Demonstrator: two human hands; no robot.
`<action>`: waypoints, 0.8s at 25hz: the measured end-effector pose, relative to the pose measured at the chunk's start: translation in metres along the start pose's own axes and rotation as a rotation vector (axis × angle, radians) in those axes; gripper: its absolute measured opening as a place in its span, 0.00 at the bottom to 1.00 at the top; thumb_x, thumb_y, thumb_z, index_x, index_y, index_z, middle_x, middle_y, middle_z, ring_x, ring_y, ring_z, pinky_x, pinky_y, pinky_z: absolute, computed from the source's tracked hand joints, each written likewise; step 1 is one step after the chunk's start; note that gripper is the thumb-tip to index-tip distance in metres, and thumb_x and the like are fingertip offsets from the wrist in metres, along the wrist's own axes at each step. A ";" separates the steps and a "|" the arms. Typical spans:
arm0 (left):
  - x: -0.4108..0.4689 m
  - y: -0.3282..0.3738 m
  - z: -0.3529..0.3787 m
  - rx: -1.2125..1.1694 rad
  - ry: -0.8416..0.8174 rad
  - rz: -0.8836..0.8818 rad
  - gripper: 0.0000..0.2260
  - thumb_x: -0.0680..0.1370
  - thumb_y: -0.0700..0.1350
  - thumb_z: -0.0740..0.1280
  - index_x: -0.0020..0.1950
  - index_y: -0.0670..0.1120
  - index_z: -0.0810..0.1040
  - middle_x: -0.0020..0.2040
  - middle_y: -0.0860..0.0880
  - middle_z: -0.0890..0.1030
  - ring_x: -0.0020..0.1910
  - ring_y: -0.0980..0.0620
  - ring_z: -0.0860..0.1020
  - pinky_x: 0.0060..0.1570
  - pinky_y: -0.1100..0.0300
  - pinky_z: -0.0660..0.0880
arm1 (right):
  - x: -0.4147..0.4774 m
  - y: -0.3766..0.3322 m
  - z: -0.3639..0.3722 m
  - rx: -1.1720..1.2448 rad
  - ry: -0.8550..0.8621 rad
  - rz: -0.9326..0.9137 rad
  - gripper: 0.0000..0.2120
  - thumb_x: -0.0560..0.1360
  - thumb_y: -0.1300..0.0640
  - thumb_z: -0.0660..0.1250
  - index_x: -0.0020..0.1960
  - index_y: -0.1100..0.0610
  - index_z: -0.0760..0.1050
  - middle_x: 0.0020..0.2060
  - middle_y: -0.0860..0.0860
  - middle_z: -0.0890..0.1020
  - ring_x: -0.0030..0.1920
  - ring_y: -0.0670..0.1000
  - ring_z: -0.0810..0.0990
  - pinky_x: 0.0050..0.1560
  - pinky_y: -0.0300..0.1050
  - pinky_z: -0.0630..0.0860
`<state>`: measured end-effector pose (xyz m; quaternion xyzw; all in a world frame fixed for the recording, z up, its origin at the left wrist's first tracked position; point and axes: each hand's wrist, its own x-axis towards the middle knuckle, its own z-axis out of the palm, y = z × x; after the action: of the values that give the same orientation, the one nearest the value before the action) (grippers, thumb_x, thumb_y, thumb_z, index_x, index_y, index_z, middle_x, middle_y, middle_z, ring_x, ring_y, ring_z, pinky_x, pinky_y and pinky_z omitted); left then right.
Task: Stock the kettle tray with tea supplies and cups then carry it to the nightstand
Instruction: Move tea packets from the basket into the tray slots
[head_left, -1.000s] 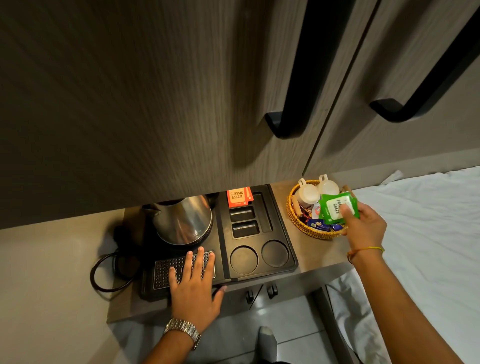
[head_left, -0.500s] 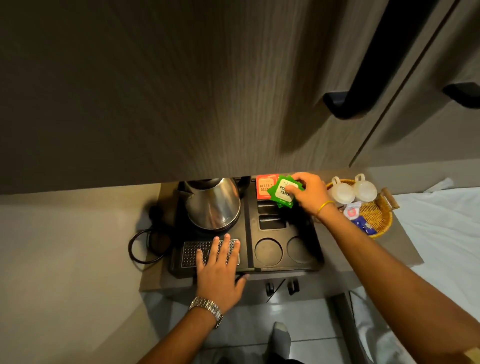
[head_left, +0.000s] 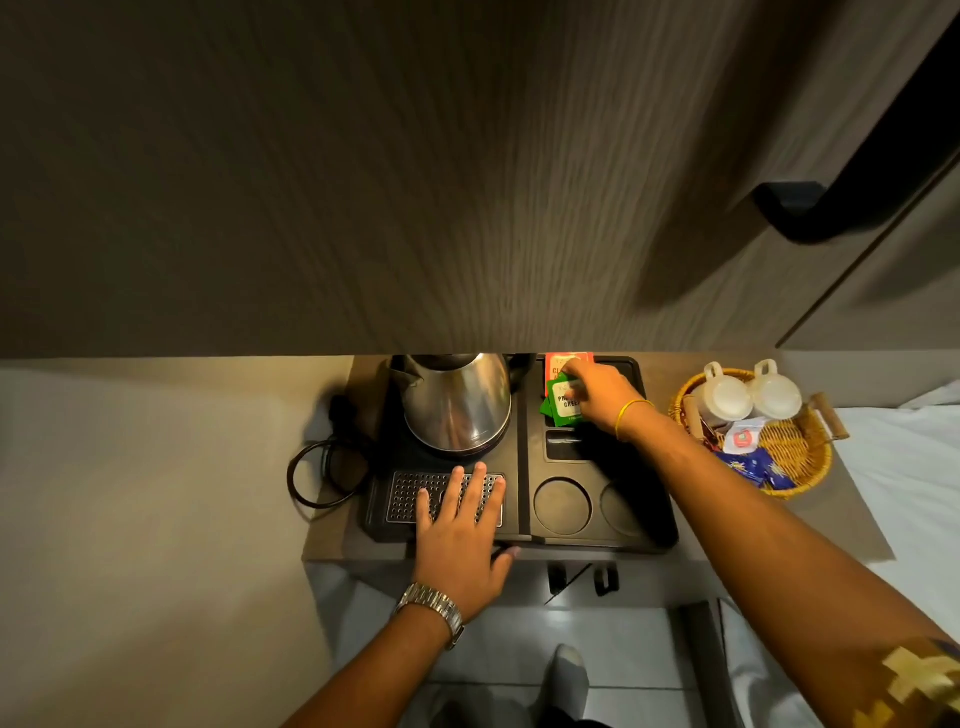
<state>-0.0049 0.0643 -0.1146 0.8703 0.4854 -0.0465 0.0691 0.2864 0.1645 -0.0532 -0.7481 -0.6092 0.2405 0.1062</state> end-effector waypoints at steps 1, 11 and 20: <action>0.000 0.000 0.000 0.002 0.000 -0.003 0.41 0.75 0.70 0.57 0.83 0.55 0.48 0.85 0.47 0.51 0.83 0.41 0.51 0.75 0.28 0.55 | -0.001 0.004 -0.002 0.022 -0.005 0.007 0.23 0.77 0.67 0.69 0.70 0.58 0.73 0.63 0.61 0.82 0.63 0.62 0.82 0.64 0.60 0.79; -0.001 0.002 -0.002 0.007 0.011 -0.014 0.41 0.74 0.70 0.59 0.83 0.54 0.55 0.84 0.46 0.57 0.82 0.41 0.57 0.73 0.28 0.61 | -0.017 -0.008 0.028 0.228 0.191 -0.047 0.18 0.81 0.65 0.65 0.71 0.60 0.72 0.68 0.61 0.73 0.67 0.62 0.76 0.69 0.57 0.75; -0.001 0.003 0.000 0.008 0.022 -0.017 0.41 0.74 0.70 0.59 0.83 0.55 0.52 0.84 0.46 0.55 0.82 0.41 0.55 0.74 0.29 0.59 | -0.028 -0.021 0.050 0.815 0.426 0.163 0.26 0.81 0.70 0.62 0.76 0.55 0.62 0.69 0.60 0.73 0.66 0.58 0.78 0.63 0.54 0.80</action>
<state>-0.0028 0.0622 -0.1145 0.8668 0.4935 -0.0395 0.0599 0.2397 0.1358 -0.0799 -0.7235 -0.3691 0.3089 0.4948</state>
